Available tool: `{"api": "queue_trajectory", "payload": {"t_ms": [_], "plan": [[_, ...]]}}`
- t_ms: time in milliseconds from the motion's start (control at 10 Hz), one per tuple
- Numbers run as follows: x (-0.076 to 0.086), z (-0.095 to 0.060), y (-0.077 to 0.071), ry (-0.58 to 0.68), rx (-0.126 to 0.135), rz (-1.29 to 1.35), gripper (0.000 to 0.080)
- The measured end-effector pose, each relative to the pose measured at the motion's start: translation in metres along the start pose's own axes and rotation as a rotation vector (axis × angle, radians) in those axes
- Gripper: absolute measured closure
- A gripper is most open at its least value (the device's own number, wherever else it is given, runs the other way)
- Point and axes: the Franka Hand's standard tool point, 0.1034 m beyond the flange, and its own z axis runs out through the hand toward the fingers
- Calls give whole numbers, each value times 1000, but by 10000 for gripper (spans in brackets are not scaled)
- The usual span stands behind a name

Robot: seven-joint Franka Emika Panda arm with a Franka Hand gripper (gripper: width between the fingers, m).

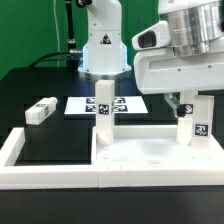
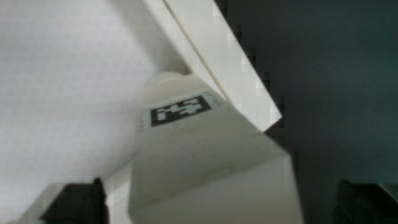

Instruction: Assemble desk

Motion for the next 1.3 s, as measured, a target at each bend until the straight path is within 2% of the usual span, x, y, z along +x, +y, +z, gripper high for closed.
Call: {"api": "queue_trajectory", "payload": {"t_ms": [100,200,300,500,800,1000,1100,1200,1300], "plan": [[0,0,0,0,0,54,287],[0,1,2,-1,-3,136,422],[2,0,5,2,-7,221,489],[2,0,6,2,-7,414,490],[0,1,5,-7,-3,926,492],[-2,2,9,-32,42,1195,493],[-2,2,10,-28,50,1268,493],[-3,3,10,-31,48,1323,493],[-5,3,10,-42,33,1392,493]]}}
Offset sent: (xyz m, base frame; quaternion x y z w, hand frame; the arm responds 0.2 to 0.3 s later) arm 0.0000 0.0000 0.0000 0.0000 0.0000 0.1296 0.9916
